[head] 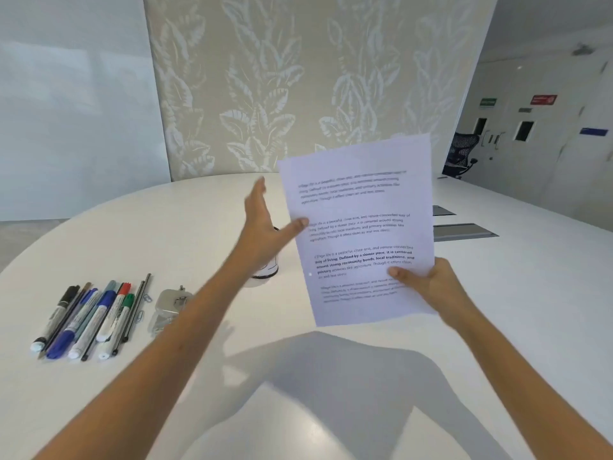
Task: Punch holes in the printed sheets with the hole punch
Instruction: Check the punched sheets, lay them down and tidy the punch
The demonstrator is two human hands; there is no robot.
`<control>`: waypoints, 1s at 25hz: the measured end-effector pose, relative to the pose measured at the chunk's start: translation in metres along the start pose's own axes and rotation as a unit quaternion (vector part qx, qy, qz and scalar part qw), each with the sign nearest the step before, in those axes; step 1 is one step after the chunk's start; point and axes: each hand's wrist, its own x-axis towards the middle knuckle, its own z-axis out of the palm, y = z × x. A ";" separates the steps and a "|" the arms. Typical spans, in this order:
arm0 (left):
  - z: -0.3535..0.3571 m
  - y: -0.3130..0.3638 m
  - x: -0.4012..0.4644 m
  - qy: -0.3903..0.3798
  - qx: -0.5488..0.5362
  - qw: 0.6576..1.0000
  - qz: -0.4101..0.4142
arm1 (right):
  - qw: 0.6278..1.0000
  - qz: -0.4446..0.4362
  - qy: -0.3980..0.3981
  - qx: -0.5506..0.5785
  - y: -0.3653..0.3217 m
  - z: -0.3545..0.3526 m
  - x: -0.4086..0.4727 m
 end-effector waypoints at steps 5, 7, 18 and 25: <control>-0.040 0.047 0.027 -0.217 0.158 0.962 0.054 | 0.979 -0.034 -0.107 -0.171 -0.035 -0.030 0.018; -0.037 0.045 0.025 -0.276 0.128 0.953 0.013 | 0.965 -0.063 -0.120 -0.226 -0.049 -0.032 0.021; -0.014 -0.026 -0.009 -0.110 -0.254 0.960 -0.048 | 0.980 -0.110 -0.062 0.153 -0.051 -0.055 0.018; 0.015 -0.044 -0.038 -0.089 -0.245 0.960 -0.104 | 0.986 -0.064 -0.004 0.156 0.007 -0.015 0.001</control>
